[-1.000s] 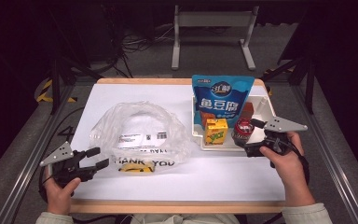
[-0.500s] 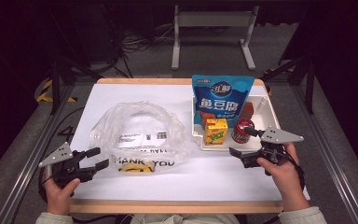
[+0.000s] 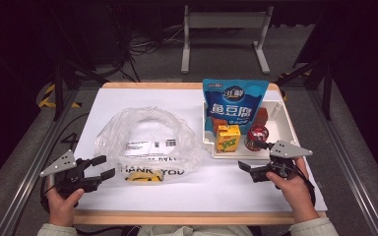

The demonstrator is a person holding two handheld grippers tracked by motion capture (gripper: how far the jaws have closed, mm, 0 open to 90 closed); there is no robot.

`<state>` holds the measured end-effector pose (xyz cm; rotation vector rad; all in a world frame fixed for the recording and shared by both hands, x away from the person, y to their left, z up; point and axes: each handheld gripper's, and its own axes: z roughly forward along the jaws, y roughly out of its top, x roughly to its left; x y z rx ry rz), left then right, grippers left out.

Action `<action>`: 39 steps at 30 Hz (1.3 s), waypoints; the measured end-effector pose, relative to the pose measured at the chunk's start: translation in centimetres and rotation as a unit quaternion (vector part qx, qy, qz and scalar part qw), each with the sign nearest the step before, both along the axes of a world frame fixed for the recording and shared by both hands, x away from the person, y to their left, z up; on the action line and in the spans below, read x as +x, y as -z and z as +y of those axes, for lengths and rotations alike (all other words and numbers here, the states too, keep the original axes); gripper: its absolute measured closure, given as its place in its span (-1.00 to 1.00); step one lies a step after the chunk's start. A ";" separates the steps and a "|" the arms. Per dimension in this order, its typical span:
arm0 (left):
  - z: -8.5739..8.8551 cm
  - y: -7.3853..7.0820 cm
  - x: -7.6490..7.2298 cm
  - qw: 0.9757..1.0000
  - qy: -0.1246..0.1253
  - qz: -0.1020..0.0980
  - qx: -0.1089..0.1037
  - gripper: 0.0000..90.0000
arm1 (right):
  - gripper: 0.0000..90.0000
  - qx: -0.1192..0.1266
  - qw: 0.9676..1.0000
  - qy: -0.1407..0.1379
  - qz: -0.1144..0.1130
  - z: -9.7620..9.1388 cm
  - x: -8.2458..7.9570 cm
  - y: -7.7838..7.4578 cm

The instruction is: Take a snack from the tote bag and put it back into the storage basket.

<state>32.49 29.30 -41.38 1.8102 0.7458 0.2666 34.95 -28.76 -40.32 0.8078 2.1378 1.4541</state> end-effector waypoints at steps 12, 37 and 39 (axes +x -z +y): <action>0.0 0.0 0.0 1.000 0.003 0.000 0.000 -0.22 | -0.87 -0.013 1.000 0.000 0.007 0.7 -0.3 1.9; -0.1 0.1 0.1 1.000 0.008 0.004 0.003 -0.22 | -0.85 -0.062 0.997 0.000 0.042 1.8 -0.2 3.9; -0.1 0.1 0.1 1.000 0.009 0.006 0.005 -0.22 | -0.85 -0.061 0.997 0.001 0.042 1.9 -0.2 3.9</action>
